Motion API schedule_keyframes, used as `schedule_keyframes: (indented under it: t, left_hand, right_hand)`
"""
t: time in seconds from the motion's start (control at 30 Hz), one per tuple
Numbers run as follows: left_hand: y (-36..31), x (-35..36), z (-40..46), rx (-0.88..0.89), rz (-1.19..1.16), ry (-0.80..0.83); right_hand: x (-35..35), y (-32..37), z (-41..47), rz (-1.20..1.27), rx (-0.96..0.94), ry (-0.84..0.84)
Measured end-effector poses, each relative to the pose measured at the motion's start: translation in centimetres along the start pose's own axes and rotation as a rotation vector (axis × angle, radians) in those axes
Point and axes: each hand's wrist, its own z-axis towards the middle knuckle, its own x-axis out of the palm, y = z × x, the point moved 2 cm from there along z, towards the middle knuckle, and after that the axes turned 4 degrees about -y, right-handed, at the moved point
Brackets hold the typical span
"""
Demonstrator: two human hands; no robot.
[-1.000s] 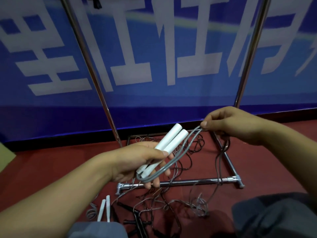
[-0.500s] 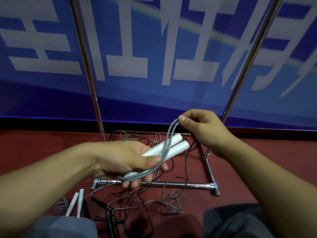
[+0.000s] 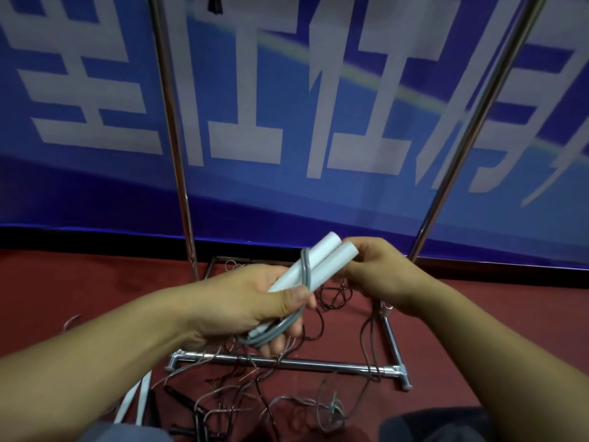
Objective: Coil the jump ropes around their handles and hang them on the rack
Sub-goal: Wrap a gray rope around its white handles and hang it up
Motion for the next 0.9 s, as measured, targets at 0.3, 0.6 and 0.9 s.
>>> schedule_keyframes:
  t: [0.3, 0.6, 0.9]
  left_hand:
    - [-0.1, -1.7, 0.6, 0.078, -0.11, -0.333]
    - [0.8, -3.2, 1.3, 0.088, -0.244, -0.515]
    - [1.4, -4.2, 1.6, 0.068, -0.168, -0.628]
  right_hand:
    - [1.0, 0.1, -0.3, 0.169, 0.004, 0.123]
    - [0.5, 0.3, -0.3, 0.149, 0.098, 0.14]
    - [-0.5, 0.2, -0.7, -0.076, 0.104, 0.065]
